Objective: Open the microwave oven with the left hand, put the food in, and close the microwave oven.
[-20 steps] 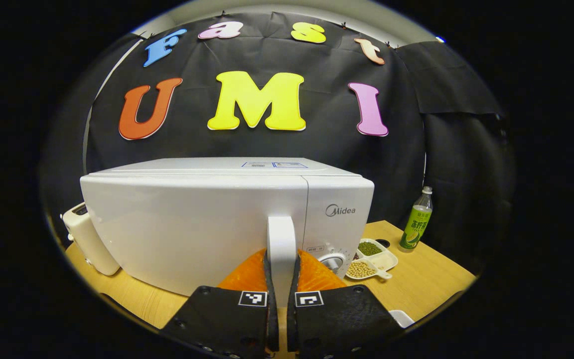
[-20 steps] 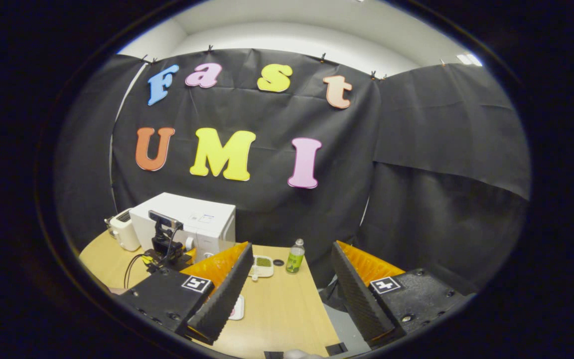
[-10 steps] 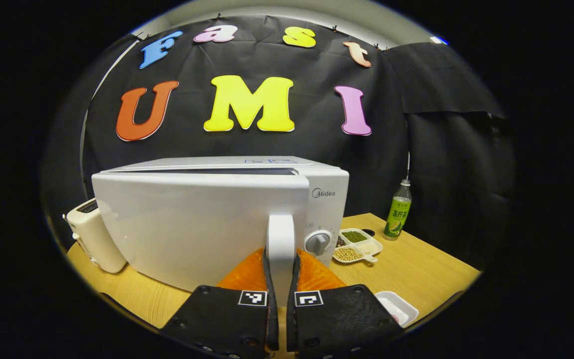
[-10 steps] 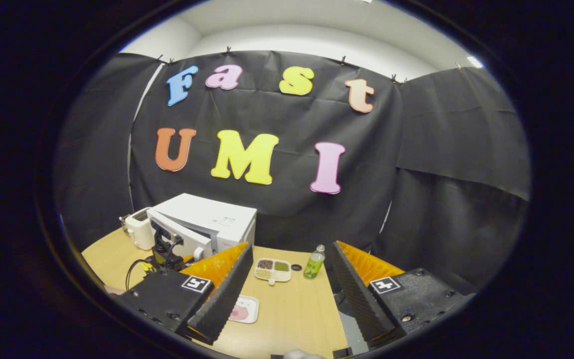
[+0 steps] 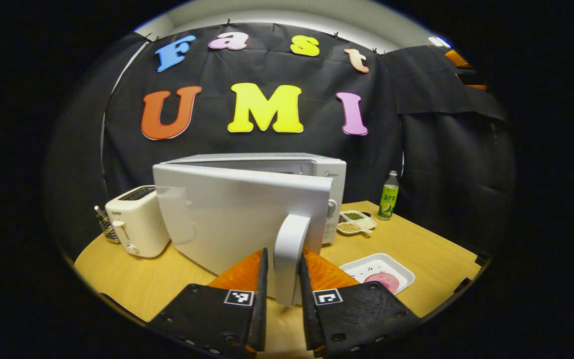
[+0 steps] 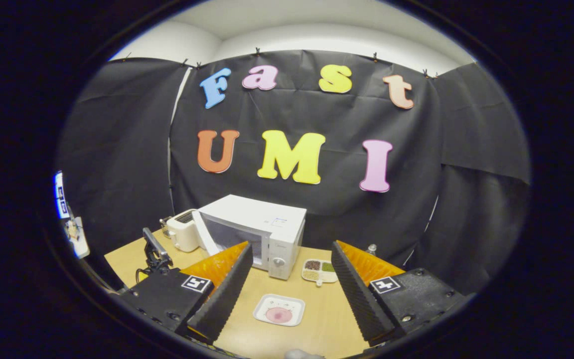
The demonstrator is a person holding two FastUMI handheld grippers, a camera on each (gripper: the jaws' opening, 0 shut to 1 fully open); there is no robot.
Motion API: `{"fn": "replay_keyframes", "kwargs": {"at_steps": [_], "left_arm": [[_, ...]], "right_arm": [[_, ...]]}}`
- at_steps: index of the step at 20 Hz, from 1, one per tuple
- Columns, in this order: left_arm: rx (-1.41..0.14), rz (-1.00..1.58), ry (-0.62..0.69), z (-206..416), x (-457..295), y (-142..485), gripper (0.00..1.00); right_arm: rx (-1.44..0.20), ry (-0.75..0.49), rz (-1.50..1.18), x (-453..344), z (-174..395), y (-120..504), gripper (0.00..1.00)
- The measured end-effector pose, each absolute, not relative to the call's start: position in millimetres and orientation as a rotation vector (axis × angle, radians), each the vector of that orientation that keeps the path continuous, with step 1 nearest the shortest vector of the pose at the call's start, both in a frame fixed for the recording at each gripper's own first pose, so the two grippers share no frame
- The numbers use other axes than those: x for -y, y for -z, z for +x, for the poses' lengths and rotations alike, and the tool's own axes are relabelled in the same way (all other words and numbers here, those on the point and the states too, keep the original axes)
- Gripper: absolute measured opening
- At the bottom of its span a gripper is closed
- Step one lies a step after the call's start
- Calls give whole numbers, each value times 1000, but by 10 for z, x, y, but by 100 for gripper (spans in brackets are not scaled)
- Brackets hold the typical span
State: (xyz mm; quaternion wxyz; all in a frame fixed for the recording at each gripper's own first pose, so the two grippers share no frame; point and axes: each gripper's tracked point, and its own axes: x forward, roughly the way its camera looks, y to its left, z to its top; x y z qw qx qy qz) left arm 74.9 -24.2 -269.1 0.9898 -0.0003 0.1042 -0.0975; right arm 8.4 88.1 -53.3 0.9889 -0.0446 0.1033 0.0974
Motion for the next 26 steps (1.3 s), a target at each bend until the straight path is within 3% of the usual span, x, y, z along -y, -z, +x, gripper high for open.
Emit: {"fn": "replay_keyframes", "kwargs": {"at_steps": [1,2,3,4,6,17,18,22,23,26], "left_arm": [[-222,2,176,682,117,2720,61],[-222,4,152,610,-31,2699,56],[-224,12,130,568,-168,2699,70],[-227,14,124,504,-272,2705,76],[-228,29,89,399,-477,2699,97],[-281,34,-80,-80,-1725,2747,97],[-290,8,-86,-114,-1811,2766,97],[-286,-59,-62,-208,-1929,2822,98],[-288,-48,-72,-254,-1973,2839,98],[-311,-17,-143,-428,-2231,2919,98]], "right_arm": [[-210,-215,-84,-958,69,548,96],[-209,-228,-79,-1028,55,564,100],[-206,-237,-73,-1076,48,561,100],[-209,-244,-65,-1128,43,590,96],[-225,-258,-45,-1244,40,642,96],[-224,-304,-64,-1635,-122,776,100],[-230,-307,-61,-1642,-130,815,96],[-253,-316,-44,-1680,-166,892,100],[-254,-320,-43,-1699,-166,890,96],[-258,-324,-58,-1676,-133,939,100]]}}
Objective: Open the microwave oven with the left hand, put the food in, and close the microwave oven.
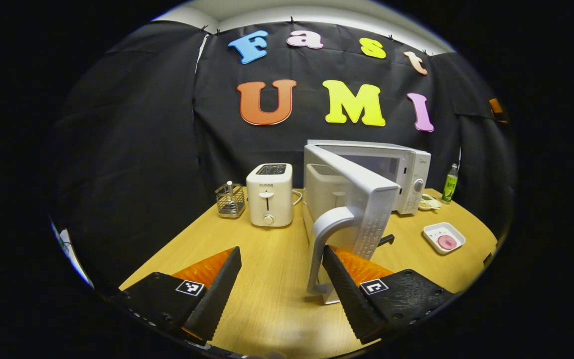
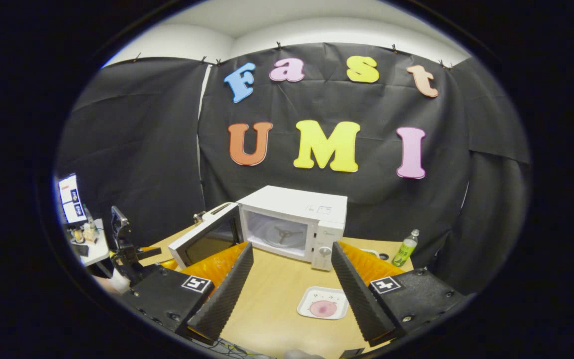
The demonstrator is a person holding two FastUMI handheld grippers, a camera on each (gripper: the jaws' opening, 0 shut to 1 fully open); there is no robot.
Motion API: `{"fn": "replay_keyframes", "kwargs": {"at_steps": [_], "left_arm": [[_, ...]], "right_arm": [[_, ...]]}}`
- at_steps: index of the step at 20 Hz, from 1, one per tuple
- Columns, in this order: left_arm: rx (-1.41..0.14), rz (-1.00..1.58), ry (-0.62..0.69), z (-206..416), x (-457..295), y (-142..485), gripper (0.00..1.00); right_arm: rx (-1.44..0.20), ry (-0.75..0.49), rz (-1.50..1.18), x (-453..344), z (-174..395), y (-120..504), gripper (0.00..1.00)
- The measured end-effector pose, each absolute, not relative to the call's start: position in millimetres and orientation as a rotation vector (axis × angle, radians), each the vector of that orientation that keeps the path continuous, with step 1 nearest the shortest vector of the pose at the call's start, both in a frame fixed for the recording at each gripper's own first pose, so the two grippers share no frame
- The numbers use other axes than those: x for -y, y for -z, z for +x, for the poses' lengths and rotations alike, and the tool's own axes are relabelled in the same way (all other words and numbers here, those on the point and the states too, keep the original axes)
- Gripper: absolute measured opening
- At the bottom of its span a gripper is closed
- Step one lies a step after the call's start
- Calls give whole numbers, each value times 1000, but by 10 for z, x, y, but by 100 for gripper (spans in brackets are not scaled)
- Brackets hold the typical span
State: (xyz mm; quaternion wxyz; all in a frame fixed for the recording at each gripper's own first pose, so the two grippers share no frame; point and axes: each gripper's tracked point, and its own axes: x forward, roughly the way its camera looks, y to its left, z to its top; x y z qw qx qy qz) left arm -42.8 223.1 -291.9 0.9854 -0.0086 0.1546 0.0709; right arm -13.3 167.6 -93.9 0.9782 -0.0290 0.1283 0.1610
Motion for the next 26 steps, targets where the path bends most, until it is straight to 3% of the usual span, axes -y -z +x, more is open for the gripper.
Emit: {"fn": "replay_keyframes", "kwargs": {"at_steps": [6,9,10,11,12,13,14,15,16,17,19,20,21,22,23,26], "left_arm": [[-315,-41,-219,-858,-2408,2788,98],[-271,-43,-219,-981,-2233,2470,97],[-249,-42,-211,-986,-2141,2334,97],[-228,-39,-203,-997,-2049,2199,97],[-209,-34,-194,-1012,-1950,2065,97],[-192,-27,-185,-1015,-1844,1945,97],[-171,-19,-176,-1005,-1734,1804,97],[-150,-15,-165,-1005,-1609,1670,97],[-132,-9,-156,-1003,-1501,1544,97],[-117,-4,-146,-1003,-1384,1431,97],[-97,23,-131,-1001,-1175,1232,97],[-90,39,-126,-993,-1074,1153,97],[-85,50,-123,-990,-982,1089,97],[-84,58,-118,-983,-879,1026,97],[-84,63,-118,-982,-786,973,97],[-87,81,-118,-964,-539,871,97]], "right_arm": [[-307,-282,-17,-1339,115,1277,96],[-399,-246,-28,-1036,277,1736,93],[-422,-227,-33,-926,322,1888,97],[-453,-210,-41,-823,380,2073,88],[-490,-198,-46,-735,433,2300,92],[-532,-188,-43,-656,480,2520,84],[-575,-182,-38,-574,543,2760,88],[-626,-179,-31,-513,584,2984,79],[-673,-179,-8,-465,607,3201,84],[-717,-182,19,-434,632,3391,83],[-808,-181,70,-374,712,3749,77],[-837,-183,102,-351,758,3879,62],[-864,-178,121,-324,828,3989,58],[-893,-174,126,-272,888,4096,65],[-920,-172,130,-246,941,4198,53],[-1035,-196,184,-262,1053,4485,43]]}}
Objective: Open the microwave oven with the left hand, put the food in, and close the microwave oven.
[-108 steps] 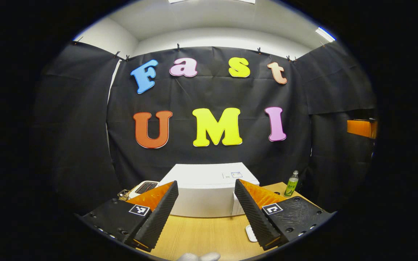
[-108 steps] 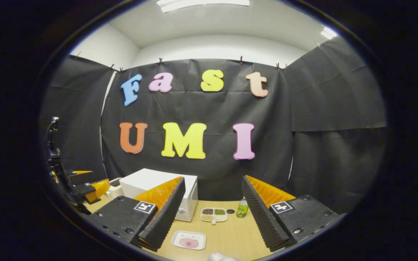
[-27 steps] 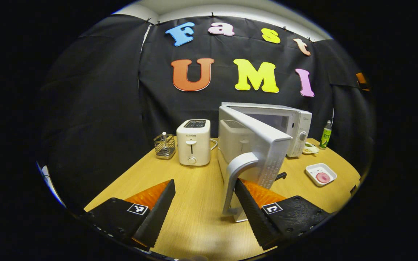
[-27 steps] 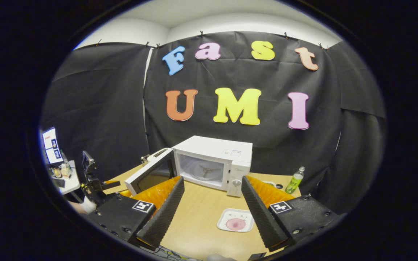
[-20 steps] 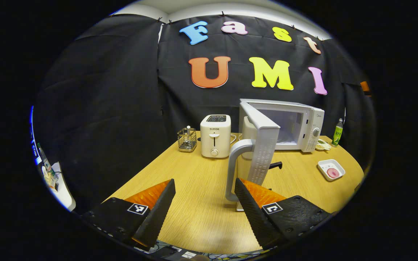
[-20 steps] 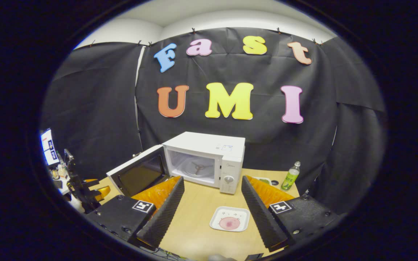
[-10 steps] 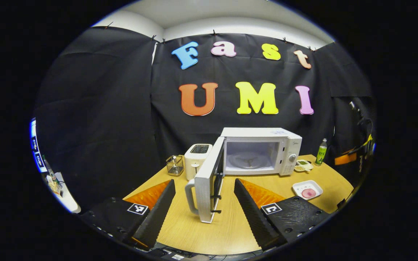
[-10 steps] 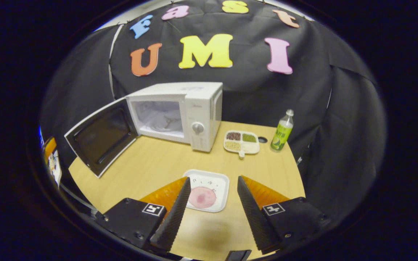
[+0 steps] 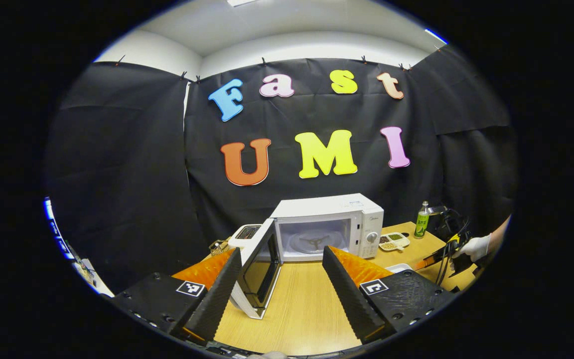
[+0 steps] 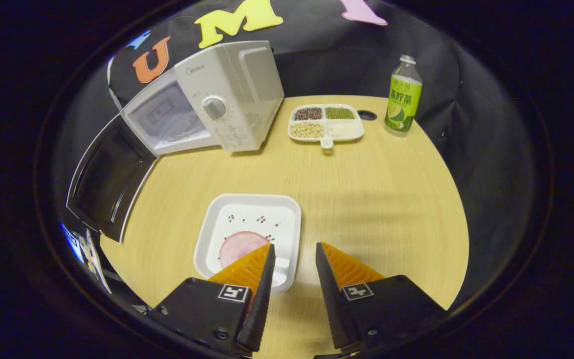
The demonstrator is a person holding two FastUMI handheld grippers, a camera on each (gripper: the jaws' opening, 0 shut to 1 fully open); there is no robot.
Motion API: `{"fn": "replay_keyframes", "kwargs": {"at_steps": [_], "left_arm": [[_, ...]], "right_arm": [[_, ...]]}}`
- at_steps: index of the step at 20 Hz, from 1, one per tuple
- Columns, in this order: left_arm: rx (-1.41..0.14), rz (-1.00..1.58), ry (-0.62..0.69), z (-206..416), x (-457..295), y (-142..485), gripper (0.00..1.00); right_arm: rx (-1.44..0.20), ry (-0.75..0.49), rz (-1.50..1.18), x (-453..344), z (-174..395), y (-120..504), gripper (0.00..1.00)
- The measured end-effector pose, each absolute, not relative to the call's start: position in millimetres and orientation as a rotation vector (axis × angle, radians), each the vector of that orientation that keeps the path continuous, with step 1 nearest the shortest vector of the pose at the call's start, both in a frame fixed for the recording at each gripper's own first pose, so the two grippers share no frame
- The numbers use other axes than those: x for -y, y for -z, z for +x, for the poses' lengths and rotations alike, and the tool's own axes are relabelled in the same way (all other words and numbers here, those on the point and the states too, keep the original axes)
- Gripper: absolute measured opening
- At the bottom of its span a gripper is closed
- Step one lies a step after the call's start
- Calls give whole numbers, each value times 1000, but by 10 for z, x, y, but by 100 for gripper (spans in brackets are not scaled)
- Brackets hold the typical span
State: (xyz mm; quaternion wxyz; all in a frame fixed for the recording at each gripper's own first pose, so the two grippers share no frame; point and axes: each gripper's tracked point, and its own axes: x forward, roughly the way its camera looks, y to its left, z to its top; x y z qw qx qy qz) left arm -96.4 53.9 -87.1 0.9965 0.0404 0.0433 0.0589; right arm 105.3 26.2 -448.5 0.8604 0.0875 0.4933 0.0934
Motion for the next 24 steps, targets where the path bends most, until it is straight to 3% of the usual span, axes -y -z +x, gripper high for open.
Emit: {"fn": "replay_keyframes", "kwargs": {"at_steps": [5,6,7,9,10,11,24], "left_arm": [[-116,64,-140,-978,-243,890,97],[-122,70,-148,-986,-203,901,97],[-126,79,-154,-991,-162,912,97],[-126,90,-162,-986,-91,890,97],[-131,89,-164,-969,-58,897,97],[-134,86,-172,-960,-37,904,97],[-129,90,-189,-1047,8,903,97]], "right_arm": [[-1205,-212,301,-343,1066,4767,27],[-1209,-198,326,-326,1075,4749,34],[-1249,-193,325,-328,1095,4832,20],[-1281,-198,318,-281,1087,4827,10],[-1301,-208,307,-276,1079,4793,19],[-1310,-209,300,-279,1093,4803,10],[-1281,-337,519,-441,1045,4646,4]]}}
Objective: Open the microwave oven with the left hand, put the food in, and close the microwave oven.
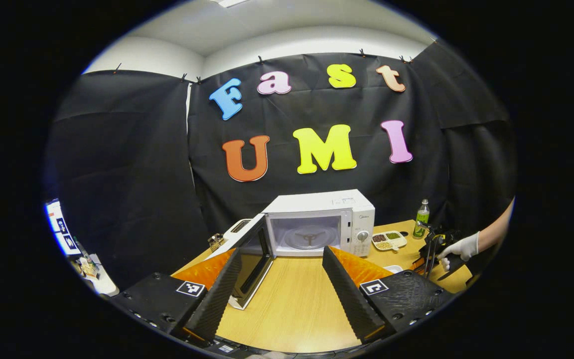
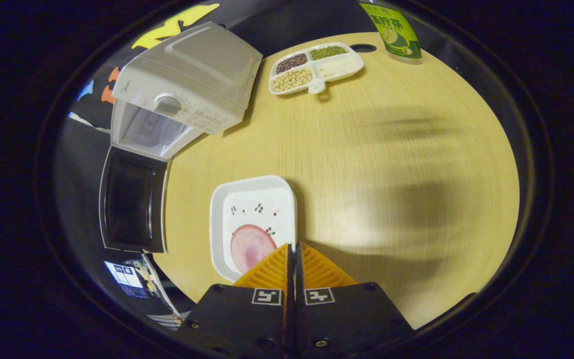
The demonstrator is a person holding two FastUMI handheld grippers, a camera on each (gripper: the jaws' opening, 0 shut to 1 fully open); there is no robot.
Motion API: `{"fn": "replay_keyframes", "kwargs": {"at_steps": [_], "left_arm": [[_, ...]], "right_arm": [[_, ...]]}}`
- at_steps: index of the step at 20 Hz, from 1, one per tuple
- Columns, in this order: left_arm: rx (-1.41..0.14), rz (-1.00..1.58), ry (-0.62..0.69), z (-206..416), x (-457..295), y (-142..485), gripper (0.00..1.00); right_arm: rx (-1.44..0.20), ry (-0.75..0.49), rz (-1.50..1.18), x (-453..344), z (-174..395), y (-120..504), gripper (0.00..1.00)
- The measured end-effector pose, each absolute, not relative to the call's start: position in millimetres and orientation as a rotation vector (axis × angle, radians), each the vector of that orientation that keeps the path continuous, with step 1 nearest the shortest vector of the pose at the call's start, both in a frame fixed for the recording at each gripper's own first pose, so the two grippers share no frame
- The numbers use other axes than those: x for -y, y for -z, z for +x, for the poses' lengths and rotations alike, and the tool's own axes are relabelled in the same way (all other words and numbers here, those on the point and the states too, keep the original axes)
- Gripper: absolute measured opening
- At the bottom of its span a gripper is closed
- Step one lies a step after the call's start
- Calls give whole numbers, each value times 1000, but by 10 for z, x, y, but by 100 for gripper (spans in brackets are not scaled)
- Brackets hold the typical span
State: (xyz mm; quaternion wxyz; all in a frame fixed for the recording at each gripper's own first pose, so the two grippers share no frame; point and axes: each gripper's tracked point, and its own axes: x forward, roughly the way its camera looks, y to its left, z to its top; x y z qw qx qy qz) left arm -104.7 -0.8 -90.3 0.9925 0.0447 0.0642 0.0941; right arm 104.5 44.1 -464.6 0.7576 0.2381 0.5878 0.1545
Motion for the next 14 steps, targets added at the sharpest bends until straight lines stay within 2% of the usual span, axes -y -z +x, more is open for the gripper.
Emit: {"fn": "replay_keyframes", "kwargs": {"at_steps": [5,7,8,10,13,14], "left_arm": [[-149,74,-137,-955,-239,866,96],[-159,84,-116,-911,-354,795,97],[-163,88,-101,-887,-388,763,97],[-152,108,-95,-859,-488,646,97],[-127,152,-141,-709,-715,521,97],[-123,148,-141,-668,-733,517,97]], "right_arm": [[-1135,-357,596,-745,1089,4159,4],[-1071,-352,642,-935,1116,3949,0],[-1039,-339,658,-1025,1150,3860,4],[-981,-301,687,-1217,1204,3698,4],[-875,-271,747,-1585,1331,3465,4],[-840,-251,777,-1713,1367,3411,0]]}}
